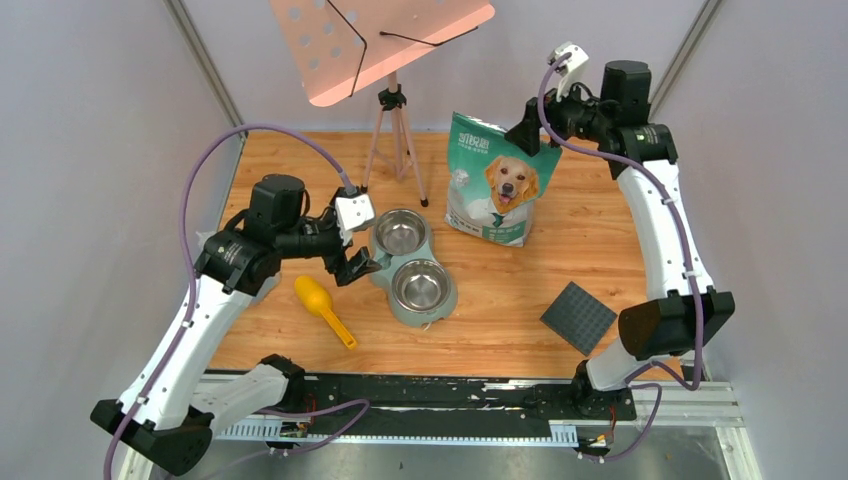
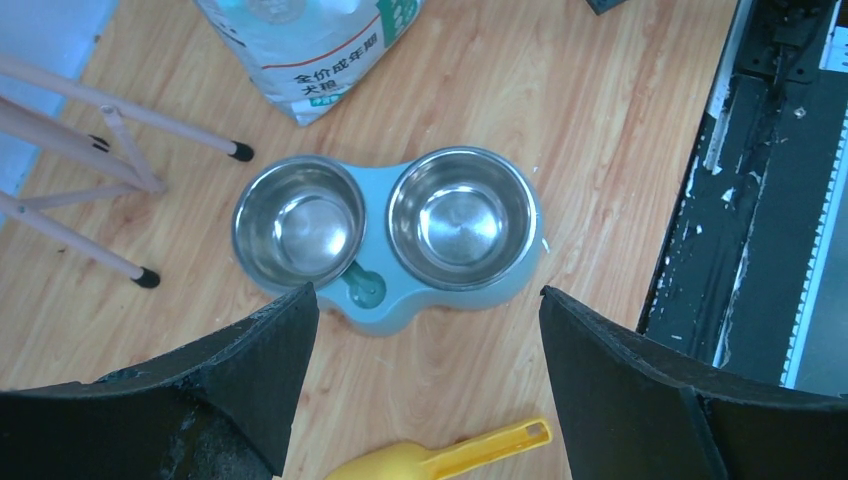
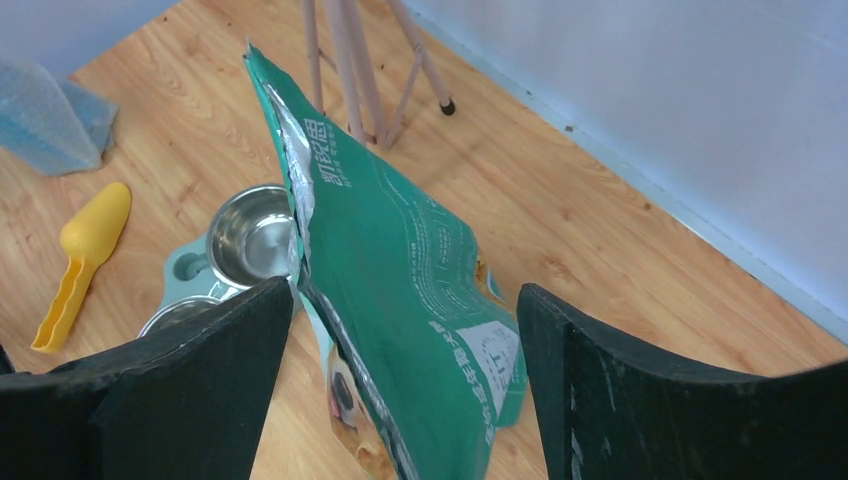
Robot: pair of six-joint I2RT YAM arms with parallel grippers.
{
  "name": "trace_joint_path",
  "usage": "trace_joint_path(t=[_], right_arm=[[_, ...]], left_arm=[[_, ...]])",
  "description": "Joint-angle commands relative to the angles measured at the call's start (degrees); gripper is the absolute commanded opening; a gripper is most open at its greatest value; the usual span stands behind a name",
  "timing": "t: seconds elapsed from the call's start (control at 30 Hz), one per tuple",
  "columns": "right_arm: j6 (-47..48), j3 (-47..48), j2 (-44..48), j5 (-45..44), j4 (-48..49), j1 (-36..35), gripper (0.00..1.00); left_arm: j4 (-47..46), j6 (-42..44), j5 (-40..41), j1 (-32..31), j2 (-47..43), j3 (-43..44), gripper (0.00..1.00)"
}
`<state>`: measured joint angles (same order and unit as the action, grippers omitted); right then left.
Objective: Serve the pet food
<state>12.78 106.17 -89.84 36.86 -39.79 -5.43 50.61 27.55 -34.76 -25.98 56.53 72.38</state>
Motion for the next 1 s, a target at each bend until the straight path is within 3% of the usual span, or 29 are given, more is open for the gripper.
trace_joint_path(t=[0.0, 0.17, 0.5, 0.63, 0.77, 0.83, 0.97], right_arm=[[4.71, 3.76, -0.60, 2.58, 0.58, -1.98, 0.83], [6.01, 3.15, -1.19, 2.04, -0.14, -3.34, 0.77], [10.08, 3.25, -2.49, -2.61, -4.75, -4.08, 0.51], [9.35, 4.07, -2.88, -4.28, -6.33, -4.32, 0.46], [7.47, 4.56, -2.52, -5.53, -8.07, -4.79, 0.20], [5.20, 4.72, -1.96, -6.57, -8.72, -4.78, 0.02], [-2.29, 7.19, -0.19, -8.52, -10.86, -4.85, 0.00]], left_arm=[[-1.23, 0.05, -1.60, -1.08, 0.26, -0.19, 0.89], [-2.86, -0.87, -0.15, -1.18, 0.98, -0.61, 0.89], [-4.92, -3.55, 0.63, -1.48, 2.48, 1.69, 0.89], [-5.01, -3.35, 0.58, -1.52, 4.04, 3.10, 0.89], [-7.34, -4.93, 0.71, -1.53, 5.31, 3.51, 0.89], [-9.40, -6.94, 0.42, -1.61, 5.97, 3.67, 0.90], [-12.50, -10.36, -0.80, -1.85, 8.60, 5.19, 0.90]])
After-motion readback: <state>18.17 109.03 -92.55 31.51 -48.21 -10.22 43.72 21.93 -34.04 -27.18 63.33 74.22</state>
